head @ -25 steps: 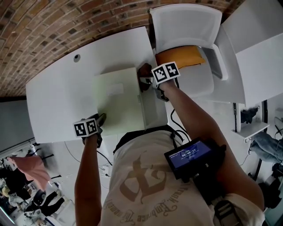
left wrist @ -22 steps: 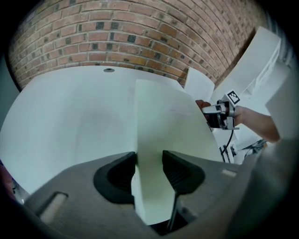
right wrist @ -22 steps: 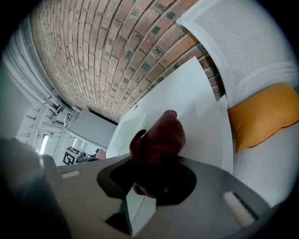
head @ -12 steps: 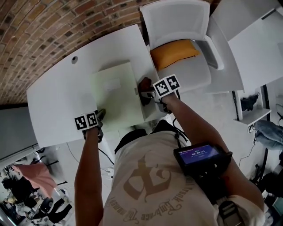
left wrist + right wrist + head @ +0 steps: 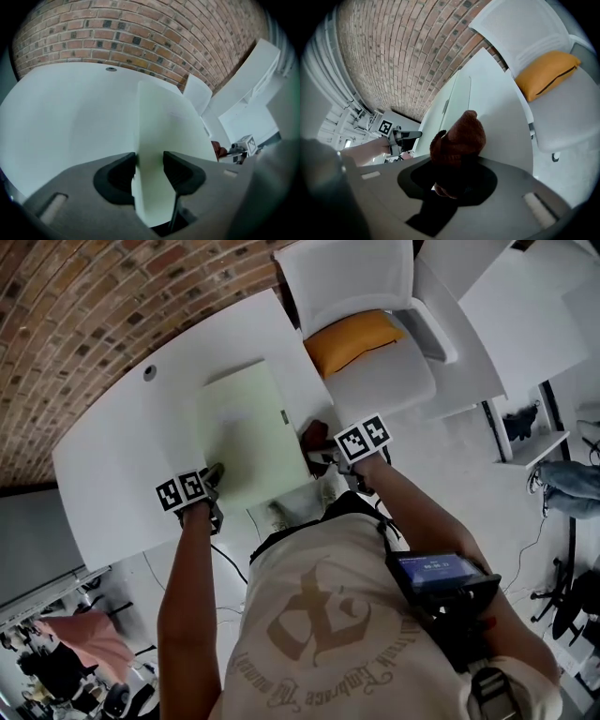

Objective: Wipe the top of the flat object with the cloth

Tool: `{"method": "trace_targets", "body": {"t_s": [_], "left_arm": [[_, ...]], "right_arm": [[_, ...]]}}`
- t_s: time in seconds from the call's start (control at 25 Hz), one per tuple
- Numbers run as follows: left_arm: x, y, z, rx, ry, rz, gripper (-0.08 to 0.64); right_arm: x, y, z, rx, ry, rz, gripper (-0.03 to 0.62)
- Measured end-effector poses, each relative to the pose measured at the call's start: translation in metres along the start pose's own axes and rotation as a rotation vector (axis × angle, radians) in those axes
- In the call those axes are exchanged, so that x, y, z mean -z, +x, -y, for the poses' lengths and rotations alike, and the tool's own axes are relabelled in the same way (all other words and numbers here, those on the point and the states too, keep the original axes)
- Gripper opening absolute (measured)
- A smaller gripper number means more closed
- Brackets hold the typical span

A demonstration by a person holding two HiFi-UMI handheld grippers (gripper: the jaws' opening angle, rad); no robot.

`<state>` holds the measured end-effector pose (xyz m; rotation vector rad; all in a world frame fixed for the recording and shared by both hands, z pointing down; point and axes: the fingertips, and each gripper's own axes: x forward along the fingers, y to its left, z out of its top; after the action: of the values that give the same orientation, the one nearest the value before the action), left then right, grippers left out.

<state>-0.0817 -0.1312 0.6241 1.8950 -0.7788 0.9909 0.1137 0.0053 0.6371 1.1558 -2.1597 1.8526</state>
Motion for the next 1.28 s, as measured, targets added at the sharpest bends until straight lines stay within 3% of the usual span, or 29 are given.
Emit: {"method": "trace_targets", "body": {"t_s": [0.44, 0.64, 0.8, 0.92, 1.12, 1.28], "left_arm": [[-0.001, -0.002, -0.006, 0.074, -0.019, 0.044, 0.199], [-0.002, -0.006, -0.008, 0.172, -0.044, 0.043, 0.199], [-0.006, -0.007, -0.010, 0.201, 0.026, 0.002, 0.199], [-0.003, -0.007, -0.010, 0.209, 0.063, -0.014, 0.201], [-0.002, -0.003, -0.006, 0.239, 0.128, -0.052, 0.199], [-0.001, 0.000, -0.005, 0.249, 0.190, -0.078, 0.199]], "right_arm": [[0.041, -0.007, -0.015, 0.081, 0.095, 0.146, 0.107], [0.067, -0.017, -0.020, 0.131, 0.161, 0.275, 0.107], [0.082, -0.020, -0.020, 0.252, 0.161, 0.375, 0.107], [0.088, -0.005, -0.027, 0.251, 0.162, 0.381, 0.107], [0.084, 0.010, -0.028, 0.255, 0.264, 0.527, 0.108], [0.082, 0.025, -0.036, 0.260, 0.286, 0.569, 0.107]]}}
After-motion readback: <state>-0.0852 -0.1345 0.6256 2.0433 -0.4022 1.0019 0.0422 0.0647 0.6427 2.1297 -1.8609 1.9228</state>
